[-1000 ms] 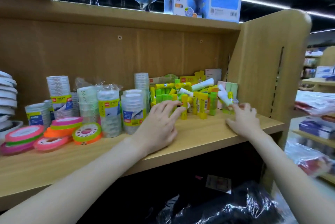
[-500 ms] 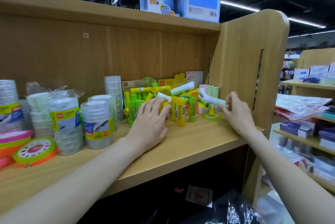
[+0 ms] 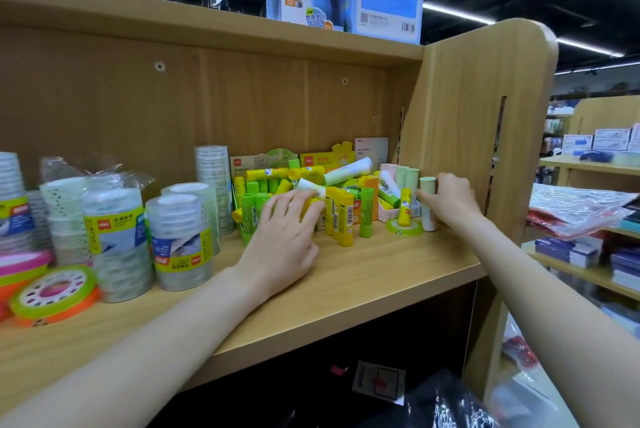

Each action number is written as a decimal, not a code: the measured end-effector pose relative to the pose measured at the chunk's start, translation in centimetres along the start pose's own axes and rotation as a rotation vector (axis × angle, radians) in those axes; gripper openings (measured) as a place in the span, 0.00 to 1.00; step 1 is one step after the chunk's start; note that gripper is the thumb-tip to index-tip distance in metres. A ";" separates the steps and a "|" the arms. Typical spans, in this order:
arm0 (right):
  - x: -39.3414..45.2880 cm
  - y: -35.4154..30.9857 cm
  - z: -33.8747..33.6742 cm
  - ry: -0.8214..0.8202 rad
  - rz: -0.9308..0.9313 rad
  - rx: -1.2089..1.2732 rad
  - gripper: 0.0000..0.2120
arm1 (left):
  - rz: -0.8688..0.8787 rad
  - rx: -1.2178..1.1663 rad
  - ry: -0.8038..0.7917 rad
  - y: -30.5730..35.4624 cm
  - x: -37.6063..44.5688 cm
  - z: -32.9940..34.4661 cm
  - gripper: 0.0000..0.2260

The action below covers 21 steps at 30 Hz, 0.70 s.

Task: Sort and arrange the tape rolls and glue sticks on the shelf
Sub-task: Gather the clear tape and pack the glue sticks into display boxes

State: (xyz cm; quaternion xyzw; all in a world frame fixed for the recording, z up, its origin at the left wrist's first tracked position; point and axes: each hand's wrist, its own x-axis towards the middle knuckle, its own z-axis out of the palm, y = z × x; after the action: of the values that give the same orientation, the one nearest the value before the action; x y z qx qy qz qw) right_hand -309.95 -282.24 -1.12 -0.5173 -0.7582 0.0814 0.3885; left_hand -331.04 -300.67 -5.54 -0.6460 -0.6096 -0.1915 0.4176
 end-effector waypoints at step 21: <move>-3.7 0.1 2.0 0.047 -0.211 -0.112 0.12 | -0.034 -0.080 -0.022 0.5 -0.2 -0.5 0.21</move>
State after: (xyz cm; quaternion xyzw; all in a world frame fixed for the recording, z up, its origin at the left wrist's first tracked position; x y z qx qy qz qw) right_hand -310.65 -284.76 -4.45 -0.4572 -0.8025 -0.0148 0.3830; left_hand -330.44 -301.15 -5.53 -0.6539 -0.6167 -0.2156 0.3816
